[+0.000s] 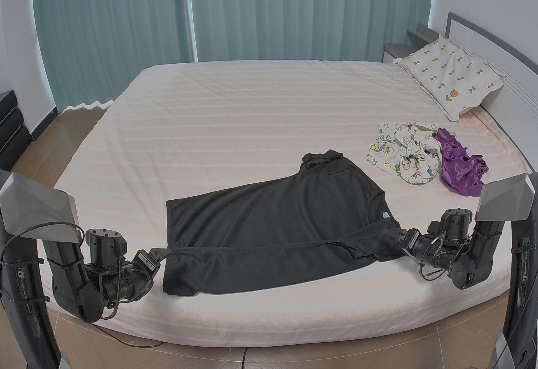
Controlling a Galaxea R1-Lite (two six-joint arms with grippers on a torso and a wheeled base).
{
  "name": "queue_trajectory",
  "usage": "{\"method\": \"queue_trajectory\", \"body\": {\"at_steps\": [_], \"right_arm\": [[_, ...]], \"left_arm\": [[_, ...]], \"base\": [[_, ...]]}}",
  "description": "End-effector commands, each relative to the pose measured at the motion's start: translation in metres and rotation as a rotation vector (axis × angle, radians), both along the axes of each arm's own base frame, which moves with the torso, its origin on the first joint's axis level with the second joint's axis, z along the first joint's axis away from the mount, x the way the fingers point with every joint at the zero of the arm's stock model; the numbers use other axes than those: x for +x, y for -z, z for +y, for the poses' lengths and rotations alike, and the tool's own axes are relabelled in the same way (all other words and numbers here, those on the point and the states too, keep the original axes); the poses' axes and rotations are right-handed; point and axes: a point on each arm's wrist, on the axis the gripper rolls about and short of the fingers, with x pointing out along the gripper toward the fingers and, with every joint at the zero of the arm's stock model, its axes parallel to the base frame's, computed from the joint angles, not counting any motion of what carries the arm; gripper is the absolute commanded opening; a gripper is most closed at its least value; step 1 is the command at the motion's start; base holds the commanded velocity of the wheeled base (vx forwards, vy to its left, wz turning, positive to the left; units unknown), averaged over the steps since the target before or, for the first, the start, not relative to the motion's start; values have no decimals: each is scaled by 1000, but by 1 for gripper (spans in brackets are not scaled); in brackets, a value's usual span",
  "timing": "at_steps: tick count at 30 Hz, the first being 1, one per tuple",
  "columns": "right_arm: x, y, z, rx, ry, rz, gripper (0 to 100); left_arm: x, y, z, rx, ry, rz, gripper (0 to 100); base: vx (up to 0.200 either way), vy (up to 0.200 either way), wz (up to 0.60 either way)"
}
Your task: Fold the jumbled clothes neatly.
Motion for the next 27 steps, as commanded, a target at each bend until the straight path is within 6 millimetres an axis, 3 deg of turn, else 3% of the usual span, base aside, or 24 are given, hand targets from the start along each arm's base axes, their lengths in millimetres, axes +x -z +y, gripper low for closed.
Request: {"method": "queue_trajectory", "body": {"at_steps": [1, 3, 4, 12, 27], "right_arm": [[1, 6, 4, -8, -10, 10, 100], [0, 6, 9, -15, -22, 11, 100], [0, 7, 11, -18, -26, 14, 0], [-14, 8, 9, -65, -47, 38, 0], [-33, -14, -2, -87, -9, 31, 0]], "left_arm": [[0, 0, 0, 0, 0, 1, 100], [0, 0, 0, 0, 0, 1, 100], [0, 0, 0, 0, 0, 1, 100], [0, 0, 0, -2, 0, 2, 100], [0, 0, 0, -2, 0, 2, 100]], "base": [[0, 0, 0], [0, 0, 0], [0, 0, 0], [0, 0, 0], [0, 0, 0]]}}
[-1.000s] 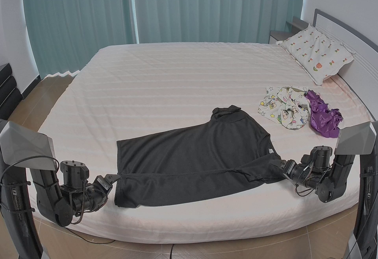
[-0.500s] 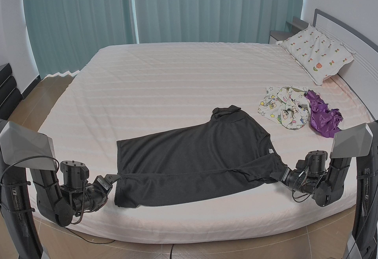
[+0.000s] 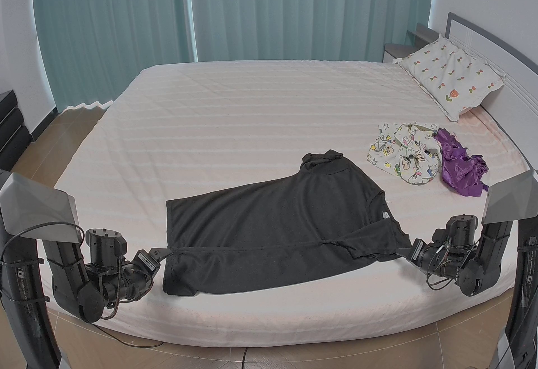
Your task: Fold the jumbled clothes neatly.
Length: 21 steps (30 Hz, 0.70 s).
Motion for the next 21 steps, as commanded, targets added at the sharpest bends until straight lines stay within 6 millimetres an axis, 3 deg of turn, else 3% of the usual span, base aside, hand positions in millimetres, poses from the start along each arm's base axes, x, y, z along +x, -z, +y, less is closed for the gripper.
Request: {"method": "queue_trajectory", "body": {"at_steps": [1, 3, 4, 13, 21], "right_arm": [[-3, -3, -1, -5, -2, -2, 0], [-1, 4, -1, -16, -11, 10, 0], [0, 6, -1, -18, -11, 11, 100], [24, 23, 1, -34, 24, -20, 100], [31, 20, 12, 12, 25, -38, 100]], "left_arm": [[0, 0, 0, 0, 0, 2, 100], [0, 0, 0, 0, 0, 2, 100], [0, 0, 0, 0, 0, 2, 100], [0, 0, 0, 0, 0, 2, 100], [0, 0, 0, 0, 0, 2, 100]], "base": [[0, 0, 0], [0, 0, 0], [0, 0, 0], [0, 0, 0], [0, 0, 0]]}}
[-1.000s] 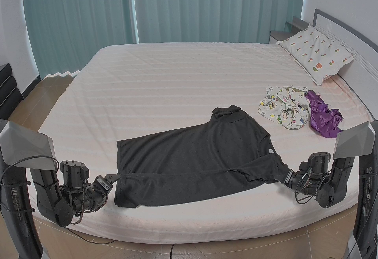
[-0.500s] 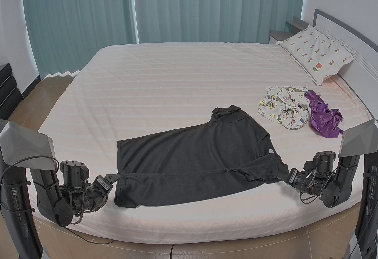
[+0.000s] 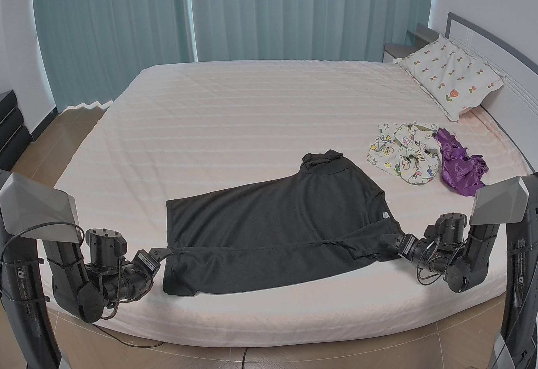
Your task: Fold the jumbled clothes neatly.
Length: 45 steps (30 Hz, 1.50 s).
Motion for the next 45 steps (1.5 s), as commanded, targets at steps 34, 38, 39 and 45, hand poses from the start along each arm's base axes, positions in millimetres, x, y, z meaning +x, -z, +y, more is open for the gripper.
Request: {"method": "queue_trajectory", "body": {"at_steps": [34, 38, 39, 45], "right_arm": [[7, 6, 11, 62, 15, -13, 0], [0, 6, 7, 55, 24, 3, 0], [-3, 6, 5, 50, 27, 9, 0], [-10, -6, -3, 42, 42, -3, 0]], "left_arm": [[0, 0, 0, -1, -3, 1, 100], [0, 0, 0, -1, -3, 1, 100], [0, 0, 0, -1, -3, 1, 100], [0, 0, 0, -1, -3, 2, 100]], "base": [[0, 0, 0], [0, 0, 0], [0, 0, 0], [0, 0, 0]]}}
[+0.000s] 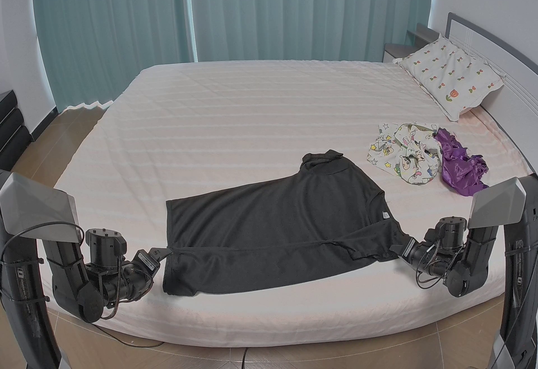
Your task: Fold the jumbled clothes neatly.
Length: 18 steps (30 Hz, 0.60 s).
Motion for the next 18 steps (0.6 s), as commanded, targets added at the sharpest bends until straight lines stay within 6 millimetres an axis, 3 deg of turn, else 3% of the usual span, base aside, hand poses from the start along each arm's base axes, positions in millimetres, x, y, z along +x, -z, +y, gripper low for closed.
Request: {"method": "queue_trajectory", "body": {"at_steps": [1, 10, 18], "right_arm": [[-4, -12, -6, 4, 10, -18, 0], [-10, -22, -29, 32, 25, -22, 0], [-15, -9, -24, -10, -29, 17, 0]], "left_arm": [[0, 1, 0, 0, 0, 3, 100], [0, 1, 0, 0, 0, 3, 100], [0, 1, 0, 0, 0, 3, 100]], "base": [[0, 0, 0], [0, 0, 0], [0, 0, 0]]}}
